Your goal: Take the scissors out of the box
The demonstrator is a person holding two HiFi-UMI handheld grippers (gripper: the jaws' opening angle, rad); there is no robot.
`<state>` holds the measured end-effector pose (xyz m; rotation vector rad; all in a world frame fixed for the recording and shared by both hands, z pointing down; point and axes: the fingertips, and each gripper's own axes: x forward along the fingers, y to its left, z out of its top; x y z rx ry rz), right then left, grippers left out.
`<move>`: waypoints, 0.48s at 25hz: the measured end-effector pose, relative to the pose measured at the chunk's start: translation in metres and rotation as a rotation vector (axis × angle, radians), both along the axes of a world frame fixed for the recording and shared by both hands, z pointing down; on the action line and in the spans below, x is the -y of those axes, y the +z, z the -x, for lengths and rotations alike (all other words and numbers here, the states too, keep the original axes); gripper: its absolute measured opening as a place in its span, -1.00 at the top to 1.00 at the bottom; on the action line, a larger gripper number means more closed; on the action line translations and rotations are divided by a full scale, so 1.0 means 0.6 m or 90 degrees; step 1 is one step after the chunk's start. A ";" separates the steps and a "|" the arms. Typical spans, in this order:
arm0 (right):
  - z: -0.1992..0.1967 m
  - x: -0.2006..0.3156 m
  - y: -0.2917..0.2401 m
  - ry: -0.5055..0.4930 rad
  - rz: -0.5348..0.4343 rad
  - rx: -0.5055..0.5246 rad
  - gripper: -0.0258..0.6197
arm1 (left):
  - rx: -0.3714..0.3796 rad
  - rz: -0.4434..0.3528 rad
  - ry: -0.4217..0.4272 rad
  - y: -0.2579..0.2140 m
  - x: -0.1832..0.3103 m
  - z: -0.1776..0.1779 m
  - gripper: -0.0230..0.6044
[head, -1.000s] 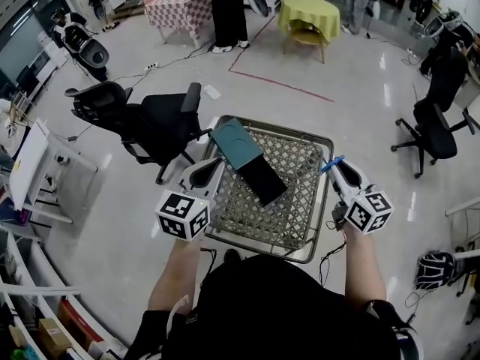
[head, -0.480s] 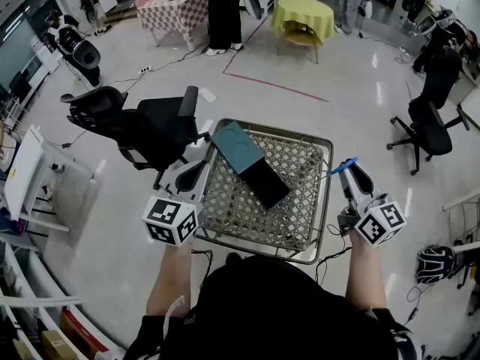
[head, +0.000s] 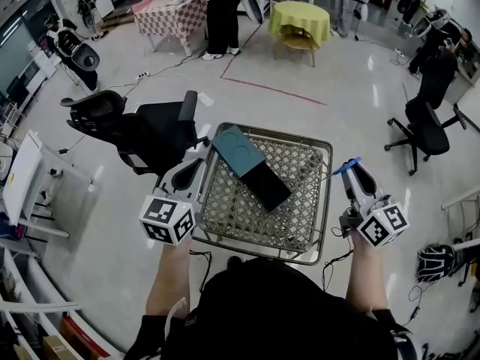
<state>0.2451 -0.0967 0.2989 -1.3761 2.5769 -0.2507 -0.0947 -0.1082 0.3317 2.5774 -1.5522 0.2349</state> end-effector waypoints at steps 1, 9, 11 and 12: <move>0.002 -0.002 0.000 -0.001 -0.001 -0.002 0.65 | -0.001 0.001 0.001 0.001 -0.001 0.000 0.87; 0.028 -0.014 0.008 -0.013 0.006 -0.014 0.65 | -0.003 0.017 0.006 0.016 -0.015 0.005 0.87; 0.035 -0.017 0.009 -0.017 0.010 -0.015 0.65 | -0.004 0.019 0.008 0.018 -0.018 0.006 0.87; 0.039 -0.018 0.010 -0.019 0.012 -0.017 0.65 | -0.005 0.020 0.009 0.020 -0.019 0.006 0.87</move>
